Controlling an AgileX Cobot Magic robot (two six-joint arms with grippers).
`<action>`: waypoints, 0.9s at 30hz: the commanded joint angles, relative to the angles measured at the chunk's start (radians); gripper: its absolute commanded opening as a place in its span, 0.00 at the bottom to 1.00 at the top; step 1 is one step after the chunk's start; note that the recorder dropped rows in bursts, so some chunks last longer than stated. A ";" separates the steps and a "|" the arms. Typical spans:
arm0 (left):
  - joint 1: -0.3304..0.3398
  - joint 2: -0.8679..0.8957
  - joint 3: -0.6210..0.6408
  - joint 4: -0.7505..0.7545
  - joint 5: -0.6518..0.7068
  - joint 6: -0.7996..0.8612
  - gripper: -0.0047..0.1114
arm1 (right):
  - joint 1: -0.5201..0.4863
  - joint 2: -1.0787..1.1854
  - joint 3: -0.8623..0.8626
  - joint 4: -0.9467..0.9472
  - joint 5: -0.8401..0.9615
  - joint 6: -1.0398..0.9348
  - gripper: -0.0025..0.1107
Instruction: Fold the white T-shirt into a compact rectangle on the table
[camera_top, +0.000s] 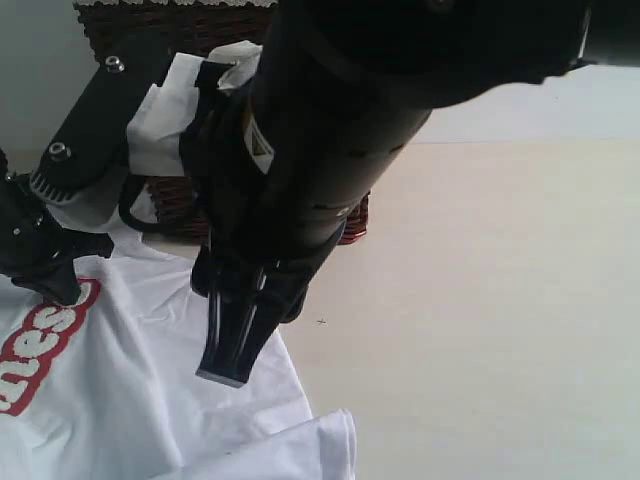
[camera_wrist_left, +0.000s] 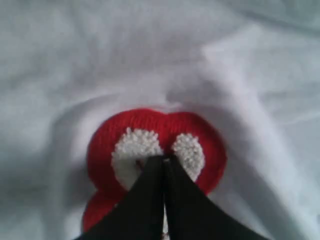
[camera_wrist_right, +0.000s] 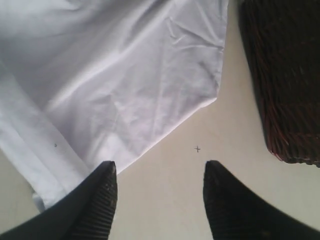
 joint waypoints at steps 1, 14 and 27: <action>0.106 0.116 -0.078 0.175 0.019 -0.109 0.07 | -0.004 -0.009 -0.001 -0.004 -0.010 0.005 0.48; 0.294 0.028 -0.215 -0.489 0.103 0.279 0.07 | -0.004 -0.009 -0.001 -0.004 -0.010 0.005 0.48; -0.100 -0.113 0.018 -0.324 -0.008 0.436 0.04 | -0.004 -0.042 -0.001 -0.002 0.005 0.005 0.48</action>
